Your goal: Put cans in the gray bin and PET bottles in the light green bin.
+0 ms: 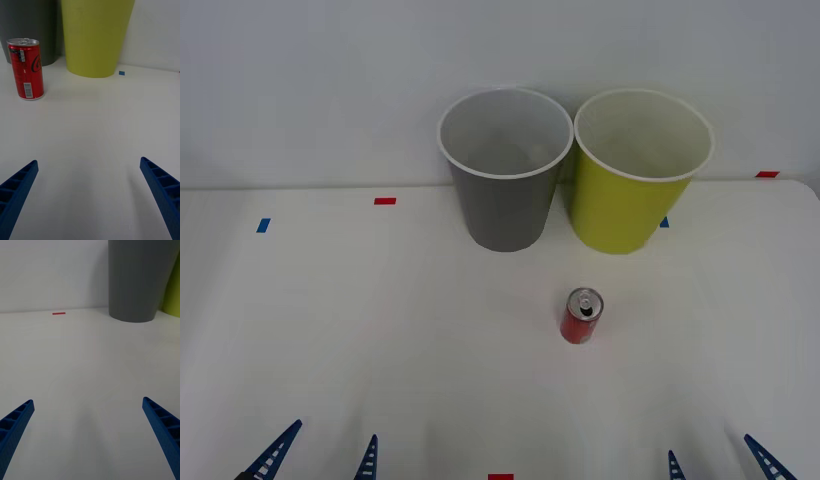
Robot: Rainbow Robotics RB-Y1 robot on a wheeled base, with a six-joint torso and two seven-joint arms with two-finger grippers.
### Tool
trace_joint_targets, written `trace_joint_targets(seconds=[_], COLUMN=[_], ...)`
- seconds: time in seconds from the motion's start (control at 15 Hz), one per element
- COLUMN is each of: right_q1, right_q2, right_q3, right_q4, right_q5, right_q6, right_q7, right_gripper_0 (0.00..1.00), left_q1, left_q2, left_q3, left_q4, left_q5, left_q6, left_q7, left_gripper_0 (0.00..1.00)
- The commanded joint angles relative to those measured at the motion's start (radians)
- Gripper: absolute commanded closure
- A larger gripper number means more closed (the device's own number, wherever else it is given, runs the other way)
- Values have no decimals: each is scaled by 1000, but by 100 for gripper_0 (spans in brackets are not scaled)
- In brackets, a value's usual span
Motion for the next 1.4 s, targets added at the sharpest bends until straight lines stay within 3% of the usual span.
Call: trace_joint_targets(seconds=[0.07,0.47,0.6,1.0,1.4], right_q1=[0,-11,-6,-86,-222], right_q2=[0,17,18,-51,-46], right_q3=[0,2,14,149,221], right_q4=[0,44,52,52,52], right_q5=[0,3,12,17,-12], right_q6=[0,17,-52,-133,-104], right_q7=[0,-2,3,-5,-6], right_gripper_0=[6,5,0,0,0], left_q1=[0,0,0,0,0], left_q2=[0,0,0,0,0], left_q3=[0,0,0,0,0], left_q4=[0,0,0,0,0], left_q5=[0,0,0,0,0], left_q6=[0,0,0,0,0], left_q7=[0,0,0,0,0], left_gripper_0=[0,0,0,0,0])
